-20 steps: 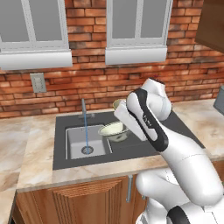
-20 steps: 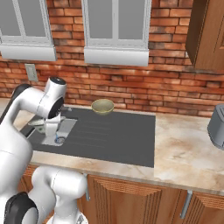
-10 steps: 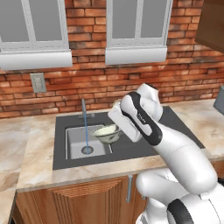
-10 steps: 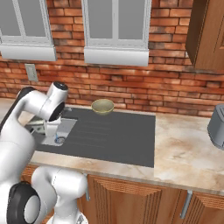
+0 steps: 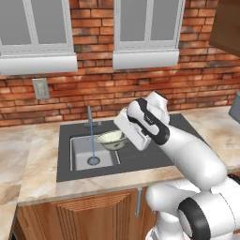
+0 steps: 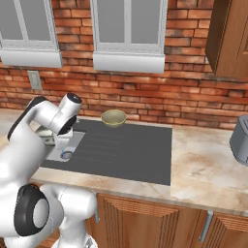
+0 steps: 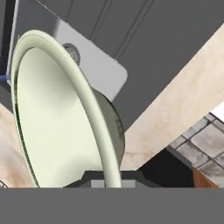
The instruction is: Rinse each bowl for a few seconds and place them down in the sink or on the counter.
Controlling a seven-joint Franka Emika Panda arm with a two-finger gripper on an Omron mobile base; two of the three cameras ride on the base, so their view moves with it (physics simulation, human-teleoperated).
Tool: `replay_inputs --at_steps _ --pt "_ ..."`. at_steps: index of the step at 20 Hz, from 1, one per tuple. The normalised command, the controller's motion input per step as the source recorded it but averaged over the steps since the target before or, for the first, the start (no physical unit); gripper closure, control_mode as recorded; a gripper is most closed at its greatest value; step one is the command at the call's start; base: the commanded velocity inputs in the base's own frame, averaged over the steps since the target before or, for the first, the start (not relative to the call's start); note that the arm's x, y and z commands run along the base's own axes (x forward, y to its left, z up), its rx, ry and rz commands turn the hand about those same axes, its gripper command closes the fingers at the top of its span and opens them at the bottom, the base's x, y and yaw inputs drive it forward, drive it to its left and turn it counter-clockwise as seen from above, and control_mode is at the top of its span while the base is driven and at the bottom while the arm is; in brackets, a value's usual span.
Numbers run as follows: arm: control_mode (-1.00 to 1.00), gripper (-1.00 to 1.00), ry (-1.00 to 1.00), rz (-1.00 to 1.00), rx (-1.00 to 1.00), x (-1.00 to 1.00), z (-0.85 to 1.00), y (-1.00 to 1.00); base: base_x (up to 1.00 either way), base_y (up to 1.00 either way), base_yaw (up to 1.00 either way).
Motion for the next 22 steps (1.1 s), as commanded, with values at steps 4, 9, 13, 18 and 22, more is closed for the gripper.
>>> replay_inputs --at_steps 4,9,13,18,22 --pt "-1.00 1.00 -0.09 0.05 0.01 0.33 -0.07 0.04 0.00 0.00 0.00" --pt "-1.00 1.00 -0.09 0.05 0.00 0.31 -0.06 0.11 0.00 0.00 0.00" --pt "-1.00 1.00 -0.08 0.05 0.00 0.33 -0.09 0.17 0.00 0.00 0.00" --pt "-1.00 1.00 -0.07 0.04 0.00 0.27 -0.10 0.05 0.00 0.00 0.00" --pt "-1.00 1.00 -0.06 0.04 0.00 0.30 -0.14 0.00 0.00 0.00 0.00"
